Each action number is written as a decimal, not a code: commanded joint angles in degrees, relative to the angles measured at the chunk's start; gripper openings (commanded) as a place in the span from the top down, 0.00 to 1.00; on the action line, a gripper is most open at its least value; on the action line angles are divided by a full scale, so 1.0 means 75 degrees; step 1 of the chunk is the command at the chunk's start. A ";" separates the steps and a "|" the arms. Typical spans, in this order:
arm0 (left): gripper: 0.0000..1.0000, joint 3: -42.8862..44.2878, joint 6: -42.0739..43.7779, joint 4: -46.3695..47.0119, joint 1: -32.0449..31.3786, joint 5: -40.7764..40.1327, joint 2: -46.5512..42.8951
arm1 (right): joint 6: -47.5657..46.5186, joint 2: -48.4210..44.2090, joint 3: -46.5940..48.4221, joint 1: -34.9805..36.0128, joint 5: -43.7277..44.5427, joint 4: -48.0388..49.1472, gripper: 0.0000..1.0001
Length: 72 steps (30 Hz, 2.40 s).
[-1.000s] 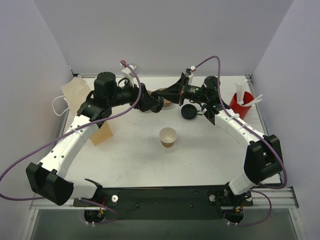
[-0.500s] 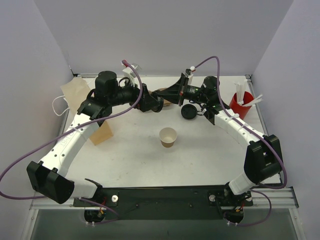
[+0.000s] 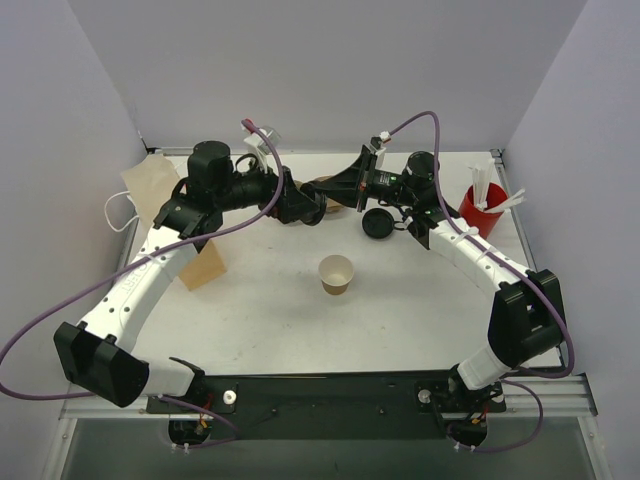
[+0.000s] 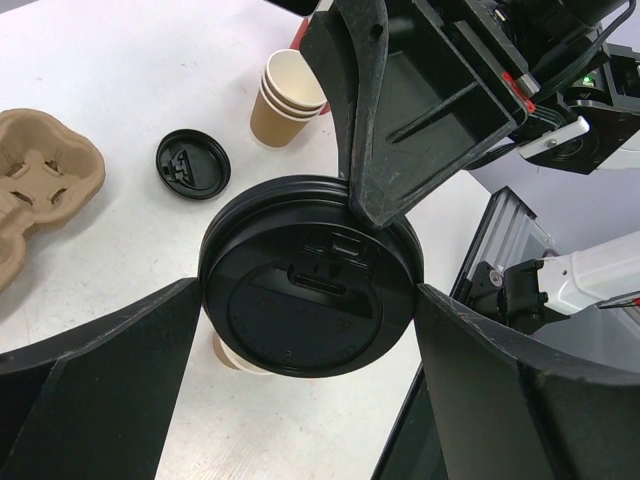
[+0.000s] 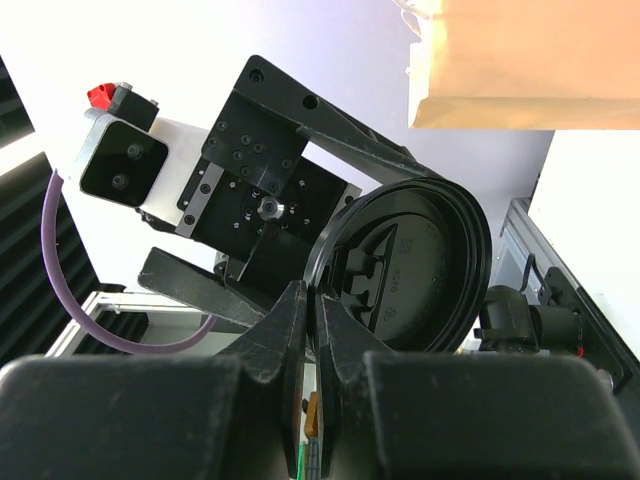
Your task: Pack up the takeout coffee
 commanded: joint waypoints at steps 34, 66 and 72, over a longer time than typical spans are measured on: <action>0.40 -0.0013 0.0009 -0.0011 0.0095 -0.0262 -0.0085 | -0.4257 -0.1256 0.1226 -0.0016 0.1804 -0.5601 0.51; 0.43 0.3713 0.1158 -0.5073 -0.3490 -0.5629 0.4087 | -0.7471 -0.3753 0.0464 -0.0790 0.6388 -0.9484 0.39; 0.43 0.3725 0.1170 -0.5226 -0.3596 -0.5864 0.4228 | -0.7518 -0.3659 0.0417 -0.0802 0.6271 -0.9484 0.39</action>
